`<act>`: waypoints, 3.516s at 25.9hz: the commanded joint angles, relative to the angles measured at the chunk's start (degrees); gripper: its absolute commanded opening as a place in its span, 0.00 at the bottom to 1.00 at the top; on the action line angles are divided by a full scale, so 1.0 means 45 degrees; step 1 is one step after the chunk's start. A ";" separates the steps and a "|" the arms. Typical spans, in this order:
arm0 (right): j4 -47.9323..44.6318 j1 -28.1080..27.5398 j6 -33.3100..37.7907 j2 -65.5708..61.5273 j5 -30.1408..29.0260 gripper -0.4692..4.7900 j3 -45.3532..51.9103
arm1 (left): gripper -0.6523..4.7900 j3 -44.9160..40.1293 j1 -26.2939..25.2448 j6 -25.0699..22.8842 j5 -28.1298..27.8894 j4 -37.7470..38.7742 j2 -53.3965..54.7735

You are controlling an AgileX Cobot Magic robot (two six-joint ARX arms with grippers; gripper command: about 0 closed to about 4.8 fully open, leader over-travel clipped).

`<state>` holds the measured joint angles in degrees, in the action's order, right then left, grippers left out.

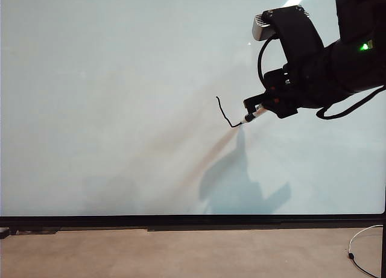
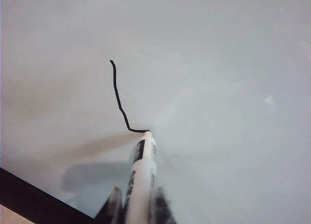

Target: Pick up the pen on the shelf to the right of the whiteboard and draw a check mark.

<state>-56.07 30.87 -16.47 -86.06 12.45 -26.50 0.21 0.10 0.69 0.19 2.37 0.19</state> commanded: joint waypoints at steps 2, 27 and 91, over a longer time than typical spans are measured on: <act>-0.0544 -0.0107 -0.0170 0.0180 0.0583 0.08 -0.0107 | 0.11 0.0034 0.0005 -0.0053 0.0000 -0.0160 0.0000; -0.0486 -0.0199 -0.0505 0.0316 0.0588 0.08 -0.0092 | 0.11 0.0039 0.0000 -0.0053 0.0005 -0.0160 0.0000; 0.0899 -0.1078 -0.1700 0.2958 0.0869 0.08 0.0155 | 0.11 0.0034 0.0000 -0.0053 0.0000 -0.0155 0.0000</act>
<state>-50.96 26.44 -23.88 -73.34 15.73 -25.56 0.21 0.10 0.71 0.16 2.37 0.16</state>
